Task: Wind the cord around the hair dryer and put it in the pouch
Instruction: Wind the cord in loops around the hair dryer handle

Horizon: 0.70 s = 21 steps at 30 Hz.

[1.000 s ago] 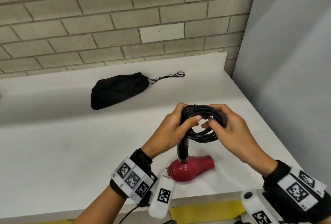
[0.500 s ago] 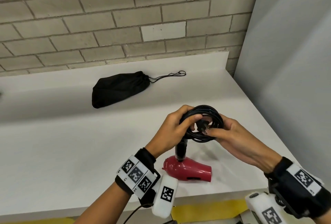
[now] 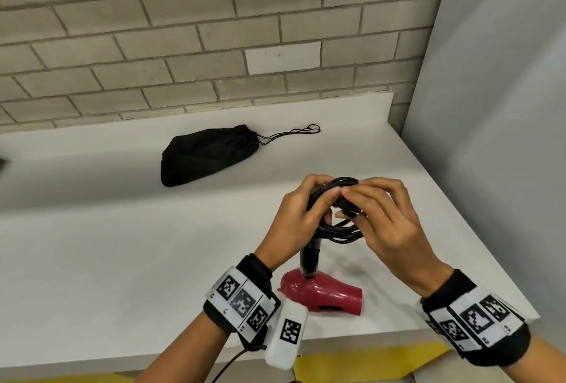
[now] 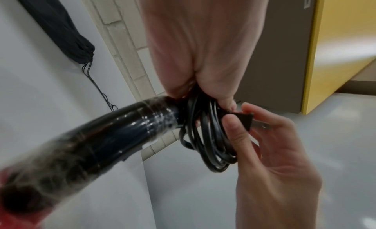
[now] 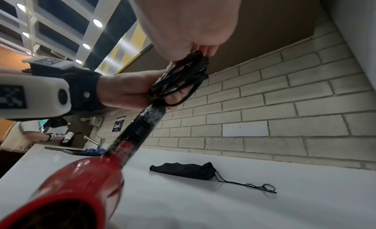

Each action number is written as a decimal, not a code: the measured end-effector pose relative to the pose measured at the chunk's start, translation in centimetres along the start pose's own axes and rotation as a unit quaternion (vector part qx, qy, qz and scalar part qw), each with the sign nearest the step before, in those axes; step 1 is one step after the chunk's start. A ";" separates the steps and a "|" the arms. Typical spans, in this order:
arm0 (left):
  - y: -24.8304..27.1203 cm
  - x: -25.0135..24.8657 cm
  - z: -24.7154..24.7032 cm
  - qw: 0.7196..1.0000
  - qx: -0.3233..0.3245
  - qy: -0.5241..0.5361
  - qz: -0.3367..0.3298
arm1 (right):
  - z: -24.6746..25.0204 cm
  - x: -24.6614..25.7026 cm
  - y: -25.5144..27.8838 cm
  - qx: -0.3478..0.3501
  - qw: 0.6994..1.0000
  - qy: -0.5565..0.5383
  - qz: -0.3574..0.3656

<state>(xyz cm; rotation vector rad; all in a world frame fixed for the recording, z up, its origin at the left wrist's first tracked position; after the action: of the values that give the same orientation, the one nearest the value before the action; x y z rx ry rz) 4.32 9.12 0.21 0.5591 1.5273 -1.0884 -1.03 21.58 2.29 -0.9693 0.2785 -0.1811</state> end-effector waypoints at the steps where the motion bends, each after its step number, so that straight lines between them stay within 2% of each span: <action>1: 0.0 -0.1 0.0 1.000 -0.003 -0.004 -0.008 | 0.1 0.0 0.0 0.012 1.000 -0.017 0.000; 4: -0.1 -0.4 0.6 0.999 -0.002 -0.022 -0.023 | 0.7 -1.0 -0.3 0.037 0.986 -0.140 -0.080; 8: -0.1 0.2 1.4 1.000 0.004 -0.017 -0.004 | 1.0 -2.7 0.5 0.055 0.936 -0.276 -0.211; 11: 0.3 0.4 1.3 1.000 0.005 -0.026 0.006 | 0.5 -3.6 1.9 0.099 0.902 -0.321 -0.270; 16: 0.4 1.0 0.6 0.998 0.009 -0.067 0.005 | -1.4 -3.6 3.1 0.316 0.899 -0.199 -0.228; 19: 0.2 0.7 -0.5 0.997 0.025 -0.078 -0.005 | -1.8 -2.3 1.1 0.337 0.914 -0.124 -0.189; 21: 0.2 0.3 -0.8 0.996 0.040 -0.076 -0.014 | -2.3 -1.9 -0.3 0.339 0.920 -0.123 -0.153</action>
<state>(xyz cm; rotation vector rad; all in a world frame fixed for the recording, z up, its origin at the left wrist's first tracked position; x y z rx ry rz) 4.03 9.87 -0.18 0.4988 1.3673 -1.1904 -3.57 20.09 1.62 -0.3280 -0.1719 -0.4089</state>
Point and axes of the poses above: each hand's wrist, its own y-axis away from the middle knuckle, its own z-axis out of the back of the hand, x = y × z, the point moved 7 cm from there along -y, towards the middle knuckle, and after that the axes turned 15 degrees about y, right-handed, at the moved point
